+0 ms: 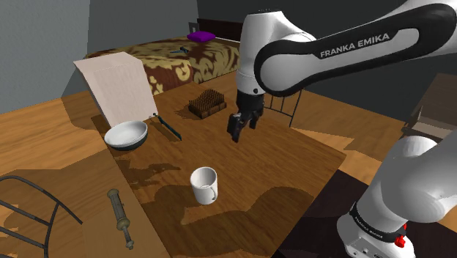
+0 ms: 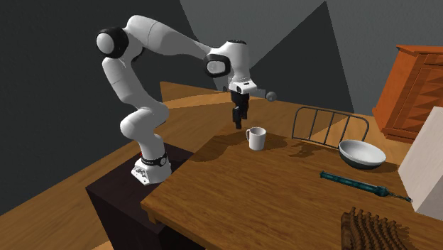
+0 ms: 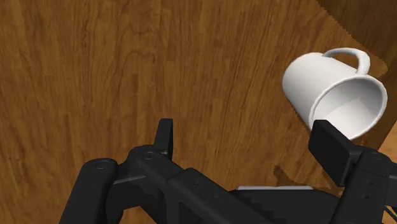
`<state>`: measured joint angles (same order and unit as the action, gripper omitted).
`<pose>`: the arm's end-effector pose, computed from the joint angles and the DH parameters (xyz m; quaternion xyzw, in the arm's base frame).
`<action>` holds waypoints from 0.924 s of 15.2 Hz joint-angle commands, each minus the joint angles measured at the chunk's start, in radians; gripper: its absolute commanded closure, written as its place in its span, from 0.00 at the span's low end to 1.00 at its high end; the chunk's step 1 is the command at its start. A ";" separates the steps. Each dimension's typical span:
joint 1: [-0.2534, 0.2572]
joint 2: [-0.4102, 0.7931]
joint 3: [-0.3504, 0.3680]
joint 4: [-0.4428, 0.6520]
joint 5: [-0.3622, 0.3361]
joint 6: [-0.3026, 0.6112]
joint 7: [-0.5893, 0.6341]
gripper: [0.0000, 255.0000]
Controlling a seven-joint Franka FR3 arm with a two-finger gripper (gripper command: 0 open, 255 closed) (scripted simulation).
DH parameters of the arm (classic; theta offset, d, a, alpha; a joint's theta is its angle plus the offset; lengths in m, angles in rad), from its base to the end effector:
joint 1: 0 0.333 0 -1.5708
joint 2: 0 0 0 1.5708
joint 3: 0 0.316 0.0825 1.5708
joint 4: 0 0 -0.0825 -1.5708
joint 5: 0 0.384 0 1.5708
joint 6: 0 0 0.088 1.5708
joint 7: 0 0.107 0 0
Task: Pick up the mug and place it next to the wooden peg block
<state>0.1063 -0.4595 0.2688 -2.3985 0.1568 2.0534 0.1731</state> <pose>0.3893 0.1699 0.4878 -0.9969 -0.0576 -0.0468 0.0252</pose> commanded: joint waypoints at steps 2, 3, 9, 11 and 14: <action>0.009 0.100 0.049 0.022 0.000 0.070 0.051 0.00; 0.012 0.132 0.064 0.031 -0.003 0.090 0.068 0.00; 0.028 0.337 0.149 0.104 -0.052 0.198 0.186 0.00; 0.036 0.405 0.168 0.135 -0.080 0.225 0.227 0.00; 0.037 0.432 0.170 0.119 -0.093 0.266 0.237 0.00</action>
<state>0.1434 -0.0397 0.4381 -2.2737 0.0693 2.3020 0.4064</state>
